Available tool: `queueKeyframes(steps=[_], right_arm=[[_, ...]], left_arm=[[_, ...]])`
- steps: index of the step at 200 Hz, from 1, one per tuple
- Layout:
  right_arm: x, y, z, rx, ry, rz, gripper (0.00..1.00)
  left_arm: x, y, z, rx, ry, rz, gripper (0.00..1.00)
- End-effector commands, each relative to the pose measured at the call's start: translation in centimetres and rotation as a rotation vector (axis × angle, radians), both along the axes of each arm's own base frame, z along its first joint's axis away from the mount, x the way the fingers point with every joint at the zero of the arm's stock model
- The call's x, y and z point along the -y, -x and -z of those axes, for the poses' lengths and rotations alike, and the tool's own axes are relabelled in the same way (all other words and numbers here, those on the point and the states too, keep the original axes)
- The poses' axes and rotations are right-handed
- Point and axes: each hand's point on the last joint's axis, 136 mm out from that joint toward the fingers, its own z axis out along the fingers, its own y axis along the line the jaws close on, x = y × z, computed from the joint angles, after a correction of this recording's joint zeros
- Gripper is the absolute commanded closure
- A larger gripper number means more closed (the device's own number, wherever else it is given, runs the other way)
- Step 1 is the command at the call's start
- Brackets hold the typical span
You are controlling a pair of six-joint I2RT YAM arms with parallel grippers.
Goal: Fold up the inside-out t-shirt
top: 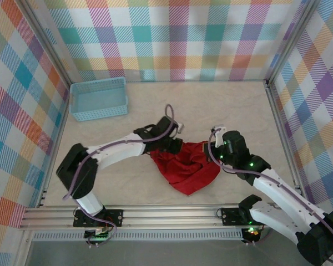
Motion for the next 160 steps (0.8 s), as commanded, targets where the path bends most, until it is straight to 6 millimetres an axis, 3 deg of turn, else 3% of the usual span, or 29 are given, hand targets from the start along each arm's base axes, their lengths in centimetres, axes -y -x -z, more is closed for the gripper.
queueKeyframes(steps=[1,12,30,50,62,74,88,100,115,133,148,160], right_arm=[[2.5,-2.0,-2.8,0.046,0.007,0.118,1.0],[2.7,-2.6,-4.4,0.073,-0.02,0.118,1.0],[2.2,-2.8,-8.3,0.158,-0.062,0.082,1.0],[1.8,-2.7,-10.9,0.221,-0.094,0.059,1.0],[1.4,-2.9,-10.6,0.221,-0.106,0.046,1.0],[0.8,-3.4,-8.8,0.176,-0.104,0.033,1.0],[0.0,-4.5,-4.7,0.051,-0.081,0.031,1.0],[-0.8,-5.3,-1.2,-0.072,-0.053,0.03,1.0],[-1.2,-6.4,1.8,-0.184,-0.003,0.04,1.0],[-0.6,-8.3,2.9,-0.237,0.068,0.097,1.0],[-0.7,-9.3,2.4,-0.232,0.097,0.102,0.82],[-1.4,-9.1,1.6,-0.218,0.077,0.066,0.61]], left_arm=[[-6.7,-4.5,-9.6,0.166,0.144,-0.248,1.0],[-8.1,-4.6,-13.4,0.211,0.223,-0.273,1.0],[-8.5,-3.1,-19.3,0.314,0.331,-0.237,1.0],[-8.9,-1.5,-22.3,0.383,0.443,-0.227,1.0],[-8.4,-1.4,-20.8,0.354,0.451,-0.212,1.0],[-7.9,-2.0,-16.8,0.257,0.367,-0.225,1.0],[-7.4,-2.5,-11.5,0.126,0.227,-0.236,1.0],[-6.8,-2.5,-9.3,0.072,0.145,-0.227,1.0],[-6.5,-2.3,-9.5,0.085,0.123,-0.219,1.0],[-7.1,-2.6,-11.6,0.143,0.146,-0.244,1.0],[-8.0,-3.1,-12.4,0.166,0.125,-0.28,1.0],[-8.6,-3.5,-12.5,0.164,0.102,-0.307,1.0]])
